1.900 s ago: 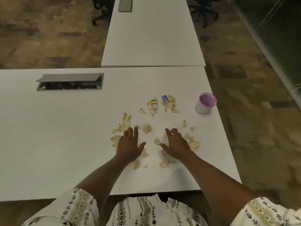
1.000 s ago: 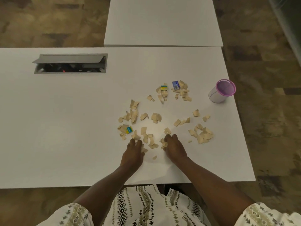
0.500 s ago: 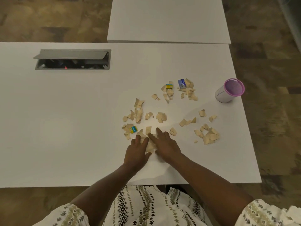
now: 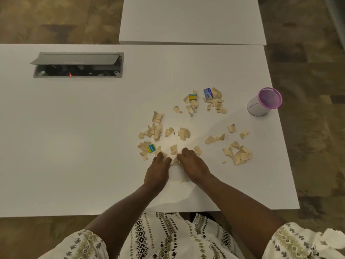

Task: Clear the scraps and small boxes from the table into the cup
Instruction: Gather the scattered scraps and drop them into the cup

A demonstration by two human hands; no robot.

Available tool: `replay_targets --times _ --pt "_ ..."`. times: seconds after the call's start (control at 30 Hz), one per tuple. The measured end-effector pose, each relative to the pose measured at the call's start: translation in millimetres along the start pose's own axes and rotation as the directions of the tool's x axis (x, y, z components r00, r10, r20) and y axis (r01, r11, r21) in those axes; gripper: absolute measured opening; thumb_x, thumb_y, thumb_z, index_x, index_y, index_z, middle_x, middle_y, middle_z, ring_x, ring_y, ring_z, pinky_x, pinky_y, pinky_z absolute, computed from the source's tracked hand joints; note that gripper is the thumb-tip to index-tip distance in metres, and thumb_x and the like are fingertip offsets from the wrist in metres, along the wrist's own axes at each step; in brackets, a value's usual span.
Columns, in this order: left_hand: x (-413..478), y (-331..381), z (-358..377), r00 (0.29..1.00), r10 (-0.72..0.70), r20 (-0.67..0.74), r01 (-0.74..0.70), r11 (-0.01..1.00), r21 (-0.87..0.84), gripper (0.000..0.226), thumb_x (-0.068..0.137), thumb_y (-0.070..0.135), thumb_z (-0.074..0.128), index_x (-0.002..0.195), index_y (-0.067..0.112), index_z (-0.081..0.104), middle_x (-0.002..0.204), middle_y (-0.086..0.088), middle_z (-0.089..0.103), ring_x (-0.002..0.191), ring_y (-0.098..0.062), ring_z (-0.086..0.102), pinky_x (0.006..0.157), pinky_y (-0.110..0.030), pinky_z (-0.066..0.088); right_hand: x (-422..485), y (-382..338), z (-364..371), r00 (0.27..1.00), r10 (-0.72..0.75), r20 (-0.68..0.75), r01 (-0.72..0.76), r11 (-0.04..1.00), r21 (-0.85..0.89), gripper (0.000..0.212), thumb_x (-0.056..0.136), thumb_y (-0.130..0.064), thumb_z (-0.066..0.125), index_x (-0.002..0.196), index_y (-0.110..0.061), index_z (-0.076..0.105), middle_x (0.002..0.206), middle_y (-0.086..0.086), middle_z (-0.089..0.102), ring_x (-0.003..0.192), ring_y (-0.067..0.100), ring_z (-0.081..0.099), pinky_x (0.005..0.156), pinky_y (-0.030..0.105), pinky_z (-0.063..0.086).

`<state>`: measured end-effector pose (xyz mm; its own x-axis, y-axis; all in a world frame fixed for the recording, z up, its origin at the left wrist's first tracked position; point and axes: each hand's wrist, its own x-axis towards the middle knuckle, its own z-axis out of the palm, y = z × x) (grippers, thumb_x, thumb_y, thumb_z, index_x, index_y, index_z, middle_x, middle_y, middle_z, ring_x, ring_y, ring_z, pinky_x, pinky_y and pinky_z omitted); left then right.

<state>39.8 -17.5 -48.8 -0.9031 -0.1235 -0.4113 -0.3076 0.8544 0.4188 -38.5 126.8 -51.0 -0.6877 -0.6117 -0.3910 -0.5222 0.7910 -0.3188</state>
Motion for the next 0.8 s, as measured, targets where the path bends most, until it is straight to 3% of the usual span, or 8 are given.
replay_targets --times 0.1,0.27,0.43,0.53,0.67,0.8 --pt "5 4 -4 0.999 -0.029 -0.038 0.025 0.995 -0.092 0.028 0.098 0.010 0.048 0.122 0.013 0.063 0.113 -0.010 0.055 0.102 -0.029 0.057 0.082 -0.039 0.051 -2 9 0 0.990 0.082 -0.115 -0.058 0.980 0.193 0.020 0.098 -0.009 0.044 0.104 -0.010 0.064 0.105 0.009 0.057 0.095 0.025 0.055 0.073 0.038 0.051" --pt "18 17 -9 0.992 -0.095 -0.086 0.078 0.980 -0.182 0.022 0.097 0.007 0.047 0.102 0.008 0.068 0.098 -0.010 0.059 0.088 -0.030 0.059 0.075 -0.039 0.052 -3 27 -14 0.939 0.321 -0.123 -0.222 0.839 0.496 0.018 0.092 -0.010 0.053 0.092 -0.015 0.070 0.091 0.005 0.063 0.083 0.021 0.060 0.066 0.028 0.045" --pt "34 37 -12 0.985 -0.119 -0.125 0.089 0.971 -0.220 0.021 0.096 0.008 0.047 0.097 0.008 0.068 0.092 -0.009 0.060 0.083 -0.028 0.059 0.072 -0.041 0.052 -2 52 -34 0.891 0.434 -0.133 -0.275 0.748 0.604 0.018 0.089 -0.011 0.060 0.093 -0.018 0.075 0.092 0.002 0.072 0.081 0.014 0.060 0.065 0.016 0.040" --pt "41 50 -11 0.985 -0.114 -0.131 0.079 0.966 -0.247 0.025 0.097 0.009 0.047 0.104 0.010 0.070 0.095 -0.008 0.064 0.088 -0.027 0.062 0.075 -0.040 0.052 -3 69 -48 0.880 0.455 -0.139 -0.274 0.723 0.634 0.018 0.088 -0.009 0.061 0.092 -0.017 0.077 0.087 -0.002 0.073 0.078 0.010 0.060 0.063 0.007 0.037" --pt "55 75 -15 0.978 -0.136 -0.160 0.075 0.938 -0.340 0.028 0.096 0.003 0.049 0.110 0.012 0.071 0.111 -0.006 0.071 0.101 -0.024 0.065 0.086 -0.034 0.052 -8 92 -67 0.865 0.479 -0.150 -0.262 0.686 0.678 0.015 0.088 -0.011 0.063 0.091 -0.017 0.077 0.079 -0.008 0.069 0.076 0.009 0.062 0.063 0.010 0.041" --pt "78 110 -24 0.975 -0.147 -0.168 0.063 0.903 -0.426 0.028 0.095 0.003 0.048 0.105 0.014 0.072 0.109 -0.005 0.073 0.097 -0.021 0.066 0.086 -0.036 0.053 -12 117 -88 0.842 0.510 -0.177 -0.256 0.667 0.699 0.015 0.088 -0.009 0.063 0.089 -0.017 0.076 0.082 -0.005 0.072 0.077 0.011 0.063 0.066 0.016 0.045"
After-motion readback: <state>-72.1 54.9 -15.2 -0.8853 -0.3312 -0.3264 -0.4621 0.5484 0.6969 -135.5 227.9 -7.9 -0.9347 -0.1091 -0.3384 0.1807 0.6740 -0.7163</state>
